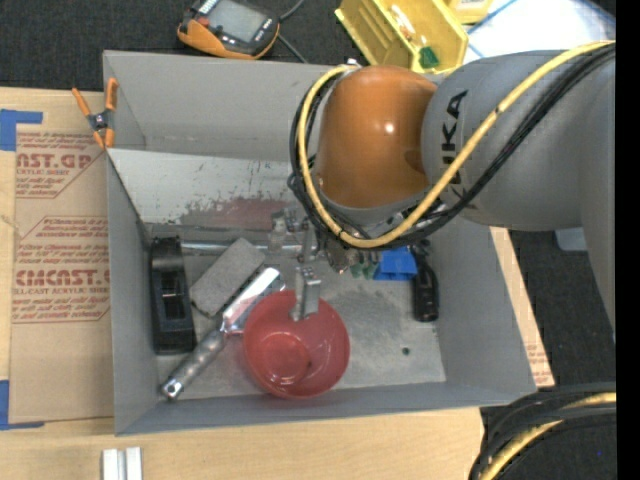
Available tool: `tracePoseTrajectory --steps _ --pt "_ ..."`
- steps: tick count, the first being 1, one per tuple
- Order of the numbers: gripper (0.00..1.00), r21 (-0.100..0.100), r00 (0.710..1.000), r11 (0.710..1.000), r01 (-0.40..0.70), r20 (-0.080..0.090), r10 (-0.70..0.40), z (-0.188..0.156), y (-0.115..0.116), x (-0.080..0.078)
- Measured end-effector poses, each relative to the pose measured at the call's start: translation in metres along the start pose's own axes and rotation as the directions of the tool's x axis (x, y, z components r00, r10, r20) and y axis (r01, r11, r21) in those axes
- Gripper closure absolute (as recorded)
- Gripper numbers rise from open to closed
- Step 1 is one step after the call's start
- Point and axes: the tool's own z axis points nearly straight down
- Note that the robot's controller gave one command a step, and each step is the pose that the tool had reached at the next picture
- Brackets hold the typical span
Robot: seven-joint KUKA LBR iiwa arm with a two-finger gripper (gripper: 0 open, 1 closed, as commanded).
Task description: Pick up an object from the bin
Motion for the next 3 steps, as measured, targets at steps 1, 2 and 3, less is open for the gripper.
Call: tracePoseTrajectory --steps 1,2,3 --pt "0.0 0.002 0.993 0.993 -0.117 -0.027 0.117 0.068 -0.008 0.033" --pt "0.0 -0.001 0.966 0.966 0.258 0.005 -0.258 0.074 0.009 0.01" --pt "0.0 -0.002 0.998 0.998 0.055 -0.012 -0.055 0.015 -0.002 0.023"
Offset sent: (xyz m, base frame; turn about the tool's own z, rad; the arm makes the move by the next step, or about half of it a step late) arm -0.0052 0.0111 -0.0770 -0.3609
